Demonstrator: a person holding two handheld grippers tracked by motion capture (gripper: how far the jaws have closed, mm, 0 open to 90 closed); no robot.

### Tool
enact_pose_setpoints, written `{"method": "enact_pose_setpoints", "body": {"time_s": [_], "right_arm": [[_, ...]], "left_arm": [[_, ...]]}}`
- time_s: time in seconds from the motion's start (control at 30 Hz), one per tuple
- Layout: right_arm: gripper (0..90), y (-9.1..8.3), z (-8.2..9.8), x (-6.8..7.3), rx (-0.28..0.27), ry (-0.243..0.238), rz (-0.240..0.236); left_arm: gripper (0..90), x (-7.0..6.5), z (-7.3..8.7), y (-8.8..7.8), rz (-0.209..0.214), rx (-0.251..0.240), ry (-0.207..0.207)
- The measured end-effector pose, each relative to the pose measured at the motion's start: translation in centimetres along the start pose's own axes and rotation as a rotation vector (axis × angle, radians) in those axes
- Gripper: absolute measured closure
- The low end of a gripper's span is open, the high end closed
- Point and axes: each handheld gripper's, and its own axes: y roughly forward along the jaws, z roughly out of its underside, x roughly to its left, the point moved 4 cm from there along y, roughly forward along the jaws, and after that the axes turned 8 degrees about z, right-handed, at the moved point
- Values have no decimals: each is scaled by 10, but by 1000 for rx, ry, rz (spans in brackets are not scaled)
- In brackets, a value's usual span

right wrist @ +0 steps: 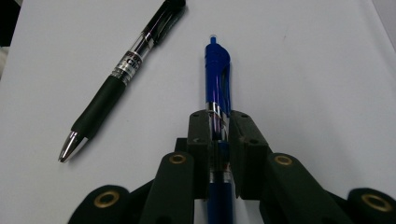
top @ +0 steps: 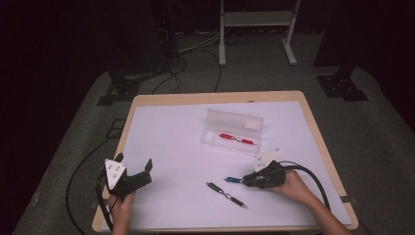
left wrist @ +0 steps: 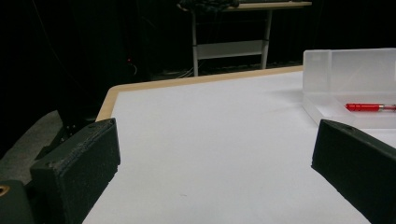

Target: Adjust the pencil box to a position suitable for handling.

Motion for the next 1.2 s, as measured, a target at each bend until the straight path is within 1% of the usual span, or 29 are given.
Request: {"method": "enact_pose_setpoints", "body": {"time_s": [0.03, 0.07, 0.17, 0.23, 0.27, 0.3, 0.33, 0.37, 0.4, 0.43, 0.47, 0.5, 0.53, 0.57, 0.6, 0.63, 0.67, 0.7, 0.73, 0.8, 0.83, 0.87, 0.9, 0.93, 1.0, 1.1, 1.13, 1.17, 1.2], "right_arm": [[784, 0, 0, 0, 0, 0, 0], [786, 0, -1, 0, 11, 5, -13], [787, -2, -4, -1, 11, 7, -21], [787, -7, -8, -4, -4, -1, -15], [787, -10, -11, -6, -10, 9, -12], [787, -14, -14, -8, -19, 12, -4], [788, -22, -21, -15, -39, 16, 10], [788, -22, -21, -15, -39, 16, 10], [788, -29, -27, -22, -47, 12, 23], [788, -29, -27, -22, -47, 12, 23], [788, -35, -33, -29, -62, 21, 32], [788, -35, -33, -29, -62, 21, 32], [788, -41, -40, -36, -73, 28, 32], [788, -41, -40, -36, -73, 28, 32], [788, -45, -47, -43, -76, 32, 34], [788, -45, -47, -43, -76, 32, 34], [788, -50, -54, -51, -84, 31, 40], [788, -50, -54, -51, -84, 31, 40], [788, -54, -60, -58, -90, 27, 52], [788, -57, -66, -66, -94, 29, 56], [788, -57, -66, -66, -94, 29, 56], [788, -58, -71, -73, -93, 33, 61], [788, -59, -73, -76, -91, 33, 69], [788, -59, -73, -76, -91, 33, 69], [788, -60, -80, -85, -94, 39, 76], [788, -61, -84, -89, -107, 35, 80], [788, -58, -87, -93, -102, 37, 79], [788, -58, -87, -93, -102, 37, 79], [788, -53, -86, -96, -90, 42, 76]], "left_arm": [[4, 0, 0, 0, 0, 0, 0], [4, 0, 0, 0, 1, -1, 0], [4, 1, 0, -1, -1, -1, 1], [4, 1, 0, -1, 0, 0, -1], [4, 1, 0, 0, 1, 1, -1], [4, 1, 0, 0, 1, 0, -1], [4, 0, 0, 0, -1, -1, 2], [3, 0, 0, 0, -1, -1, 2], [4, 0, 0, 0, 0, 0, 1], [4, 0, 0, 0, 0, 0, 1], [4, 0, 0, 1, 0, 1, 0], [4, 0, 0, 1, 0, 1, 0], [4, 0, 0, 0, 0, 1, 1], [4, 0, 0, 0, 0, 1, 1], [4, 0, 0, 1, -1, 1, 1], [3, 0, 0, 1, -1, 1, 1], [4, 0, 0, 1, 1, 0, 2], [3, 0, 0, 1, 1, 0, 2], [4, 0, 0, 1, 2, -1, 5], [4, 0, 0, 1, 0, -4, 2], [4, 0, 0, 1, 0, -4, 2], [3, 0, 0, 1, 1, 0, 3], [4, 0, 0, 1, 0, -1, 3], [4, 0, 0, 1, 0, -1, 3], [4, 0, 1, 1, 1, -1, 3], [4, 0, 1, 2, 2, 1, 2], [4, 0, 1, 2, 4, 1, 4], [4, 0, 1, 2, 4, 1, 4], [4, 0, 1, 2, 4, 1, 8]]}}
